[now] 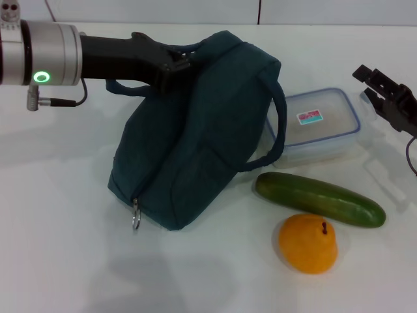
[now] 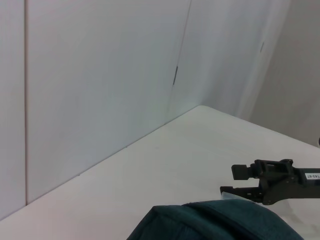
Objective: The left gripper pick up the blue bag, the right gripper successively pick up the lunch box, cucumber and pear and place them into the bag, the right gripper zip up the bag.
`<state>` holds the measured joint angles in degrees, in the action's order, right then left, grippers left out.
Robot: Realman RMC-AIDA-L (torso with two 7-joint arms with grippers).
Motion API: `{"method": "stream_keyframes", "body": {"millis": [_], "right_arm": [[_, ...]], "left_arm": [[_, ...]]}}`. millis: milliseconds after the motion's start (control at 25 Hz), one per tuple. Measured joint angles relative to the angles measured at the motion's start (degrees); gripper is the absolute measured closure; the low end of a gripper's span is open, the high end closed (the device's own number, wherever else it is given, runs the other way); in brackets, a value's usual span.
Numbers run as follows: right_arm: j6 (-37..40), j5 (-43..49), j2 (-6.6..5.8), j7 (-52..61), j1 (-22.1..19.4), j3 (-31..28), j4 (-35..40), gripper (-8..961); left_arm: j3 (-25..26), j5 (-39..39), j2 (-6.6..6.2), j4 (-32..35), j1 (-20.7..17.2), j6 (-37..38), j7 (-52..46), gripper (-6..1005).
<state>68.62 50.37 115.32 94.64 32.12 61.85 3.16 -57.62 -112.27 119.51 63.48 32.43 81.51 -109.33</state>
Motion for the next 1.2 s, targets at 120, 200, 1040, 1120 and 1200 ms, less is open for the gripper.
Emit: {"method": "stream_keyframes", "body": {"millis": [120, 200, 1040, 1120, 1200], "right_arm": [[-0.86, -0.12, -0.01, -0.09, -0.75, -0.15, 0.61, 205], [-1.05, -0.28, 0.04, -0.74, -2.21, -0.22, 2.04, 205], [2.75, -1.23, 0.85, -4.94, -3.16, -2.26, -5.32, 248], [2.78, -1.12, 0.85, -4.79, -2.53, -2.13, -5.83, 260], [2.81, -1.01, 0.85, -4.18, -2.03, -1.97, -5.99, 272]], "left_arm": [[-0.03, -0.21, -0.05, -0.02, 0.01, -0.03, 0.00, 953], [-0.07, -0.29, -0.06, -0.03, 0.04, -0.04, 0.00, 953], [-1.43, -0.42, -0.14, 0.55, 1.26, 0.03, -0.02, 953], [-1.67, -0.41, -0.15, 0.59, 1.27, 0.00, -0.01, 953], [-1.71, -0.34, -0.15, 0.59, 1.28, -0.01, 0.00, 953]]}}
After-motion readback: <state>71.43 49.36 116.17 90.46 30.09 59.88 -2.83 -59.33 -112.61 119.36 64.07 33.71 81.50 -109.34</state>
